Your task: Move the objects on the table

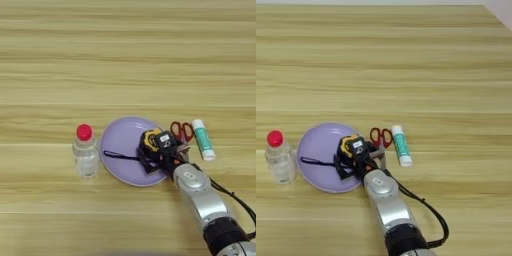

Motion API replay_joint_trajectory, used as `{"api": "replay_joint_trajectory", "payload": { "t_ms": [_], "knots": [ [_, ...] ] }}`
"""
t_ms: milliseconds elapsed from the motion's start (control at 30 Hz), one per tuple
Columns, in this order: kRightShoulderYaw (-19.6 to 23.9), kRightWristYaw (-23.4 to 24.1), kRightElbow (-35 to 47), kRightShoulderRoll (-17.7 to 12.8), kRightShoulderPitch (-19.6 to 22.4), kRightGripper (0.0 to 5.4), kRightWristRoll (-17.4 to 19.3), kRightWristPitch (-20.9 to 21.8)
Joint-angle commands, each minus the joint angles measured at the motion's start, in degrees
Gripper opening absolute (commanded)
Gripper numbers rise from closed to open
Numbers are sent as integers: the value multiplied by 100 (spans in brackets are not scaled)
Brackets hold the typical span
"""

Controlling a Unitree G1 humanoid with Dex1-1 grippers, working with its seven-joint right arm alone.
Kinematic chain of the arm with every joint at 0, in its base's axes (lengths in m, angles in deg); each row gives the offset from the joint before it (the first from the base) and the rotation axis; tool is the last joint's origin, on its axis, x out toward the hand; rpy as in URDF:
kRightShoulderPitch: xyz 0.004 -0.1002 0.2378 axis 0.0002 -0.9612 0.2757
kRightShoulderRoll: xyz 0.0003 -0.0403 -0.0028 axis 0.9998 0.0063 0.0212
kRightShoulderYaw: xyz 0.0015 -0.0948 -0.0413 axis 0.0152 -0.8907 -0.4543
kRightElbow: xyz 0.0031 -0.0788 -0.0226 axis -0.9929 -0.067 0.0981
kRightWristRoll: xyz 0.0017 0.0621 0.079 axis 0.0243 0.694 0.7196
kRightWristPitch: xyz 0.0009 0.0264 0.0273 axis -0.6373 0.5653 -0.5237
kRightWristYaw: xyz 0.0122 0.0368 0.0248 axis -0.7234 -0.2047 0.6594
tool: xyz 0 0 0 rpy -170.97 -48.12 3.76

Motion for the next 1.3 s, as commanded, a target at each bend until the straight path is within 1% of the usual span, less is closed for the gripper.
{"api": "replay_joint_trajectory", "payload": {
  "t_ms": [33,167,200,233,367,500,867,1133,1300],
  "knots": [
    [26,24,174,-57,267,538,-5,13],
    [21,11,158,-58,268,538,-20,10],
    [23,12,155,-57,268,518,-20,12],
    [27,13,152,-55,268,515,-16,17],
    [61,23,141,-54,284,466,7,34],
    [69,12,142,-63,287,434,13,50],
    [90,-24,168,-68,287,433,48,188],
    [196,-81,424,-1,243,432,232,451],
    [234,-124,553,4,203,432,301,514]
  ]
}}
